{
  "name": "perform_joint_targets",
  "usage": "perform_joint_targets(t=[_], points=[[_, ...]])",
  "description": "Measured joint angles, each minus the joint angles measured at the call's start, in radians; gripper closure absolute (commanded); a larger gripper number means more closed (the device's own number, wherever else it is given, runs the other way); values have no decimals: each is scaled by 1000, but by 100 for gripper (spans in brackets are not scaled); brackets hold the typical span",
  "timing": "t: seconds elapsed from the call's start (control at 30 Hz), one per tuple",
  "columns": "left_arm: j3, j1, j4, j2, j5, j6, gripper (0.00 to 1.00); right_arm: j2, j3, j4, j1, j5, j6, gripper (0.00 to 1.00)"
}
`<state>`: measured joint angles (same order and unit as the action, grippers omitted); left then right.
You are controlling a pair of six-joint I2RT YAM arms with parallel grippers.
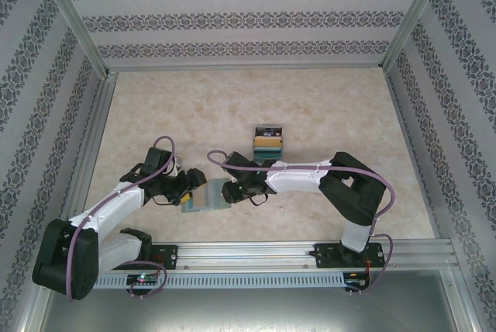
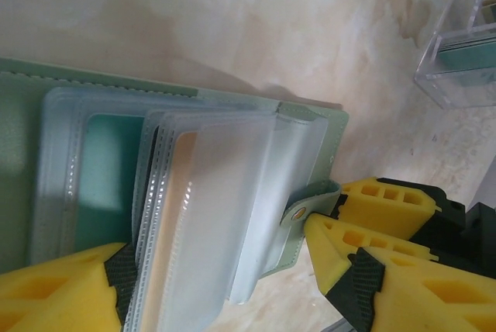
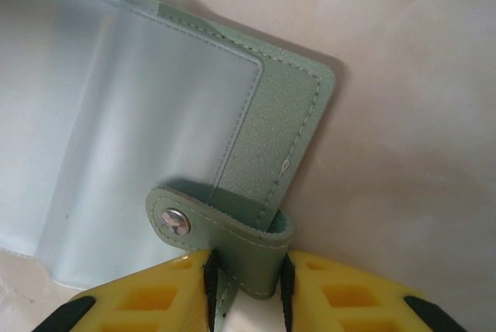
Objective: Take the credit cards out of the card holder
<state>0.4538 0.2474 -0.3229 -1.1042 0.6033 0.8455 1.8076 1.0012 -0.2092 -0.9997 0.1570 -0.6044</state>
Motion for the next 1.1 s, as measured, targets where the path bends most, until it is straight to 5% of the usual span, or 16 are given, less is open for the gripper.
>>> perform_joint_targets(t=[0.73,1.1], points=[[0,14,45,0,42,4,15,6,11,-11,0,0,0,68],[58,15,-108,65,-127,-12,17,7,11,-12,0,0,0,69]])
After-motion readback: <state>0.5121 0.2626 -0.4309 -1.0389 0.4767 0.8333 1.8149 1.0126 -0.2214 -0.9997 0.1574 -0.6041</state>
